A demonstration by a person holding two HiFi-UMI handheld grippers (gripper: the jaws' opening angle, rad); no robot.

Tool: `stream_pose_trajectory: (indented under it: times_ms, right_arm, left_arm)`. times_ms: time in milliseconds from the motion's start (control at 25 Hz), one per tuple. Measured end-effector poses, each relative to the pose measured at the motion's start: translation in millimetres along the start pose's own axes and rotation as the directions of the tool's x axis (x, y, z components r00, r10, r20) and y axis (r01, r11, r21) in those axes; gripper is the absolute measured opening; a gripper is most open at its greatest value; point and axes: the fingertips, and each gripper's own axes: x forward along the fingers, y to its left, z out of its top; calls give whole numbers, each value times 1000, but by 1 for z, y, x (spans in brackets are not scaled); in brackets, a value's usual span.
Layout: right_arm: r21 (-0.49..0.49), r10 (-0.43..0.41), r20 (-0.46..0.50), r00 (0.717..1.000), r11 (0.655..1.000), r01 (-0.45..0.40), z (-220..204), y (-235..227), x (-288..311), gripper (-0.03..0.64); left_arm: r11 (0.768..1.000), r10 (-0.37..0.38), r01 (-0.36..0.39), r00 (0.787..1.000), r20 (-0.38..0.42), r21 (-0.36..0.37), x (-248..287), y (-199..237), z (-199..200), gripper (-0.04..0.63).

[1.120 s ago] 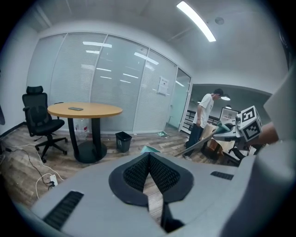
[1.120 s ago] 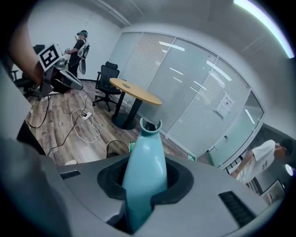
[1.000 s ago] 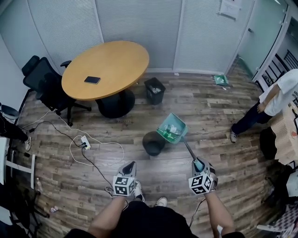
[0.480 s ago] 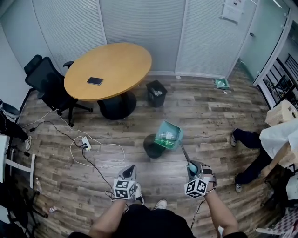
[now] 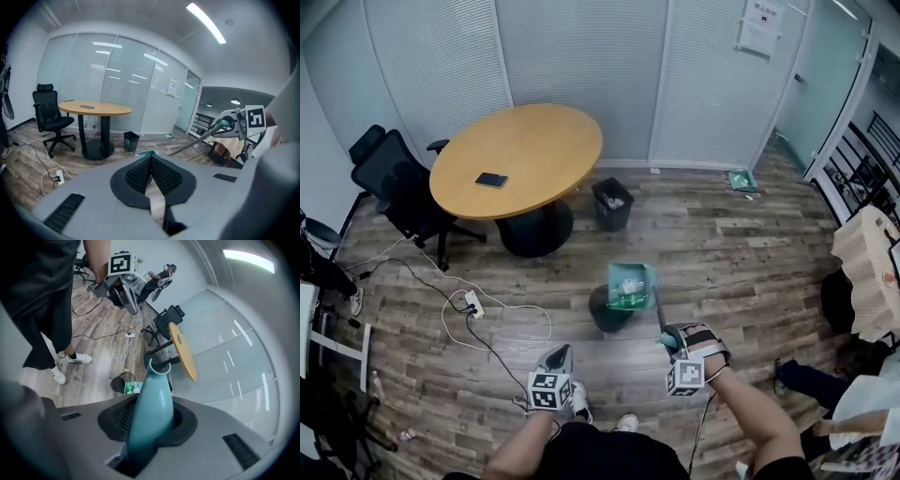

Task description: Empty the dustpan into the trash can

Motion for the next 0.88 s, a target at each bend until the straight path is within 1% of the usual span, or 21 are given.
stream_pose_trajectory:
  times_ms: [160,360,480,600,760,800,840,880]
  right_arm:
    - [-133,34,-2,999,991,-34,13,-3,8,110]
    - [-288,88,-8,996,954,-86,31,7,18,106]
    - [-342,106,-8,994,934,-102,42,12,23,104]
    - [-378,101,2,995,921,-92,51,16,26,104]
    - [-443,108,-33,994,890,-111,50,18,24,104]
    - [-446,83,-13,997,891,-80,53,15,24,104]
    - [-434,25,36,999,901,-7,62,7,25,103]
    - [-411,-51,97,994,908,87,73,-6,25,103]
  left_arm:
    - [1000,6,-6,1000,6,-2,0,3,3,22]
    - [1000,10,-10,1000,6,-11,-2,7,1,21]
    - [1000,16,-16,1000,6,-18,-4,10,3,21]
    - [1000,19,-19,1000,4,-24,-8,13,0,21]
    - [999,21,-21,1000,3,-26,-10,13,-2,21]
    - [1000,20,-19,1000,4,-25,-10,12,-1,21]
    - [1000,17,-17,1000,6,-23,-10,11,0,21]
    - [1000,15,-15,1000,9,-20,-9,11,1,21]
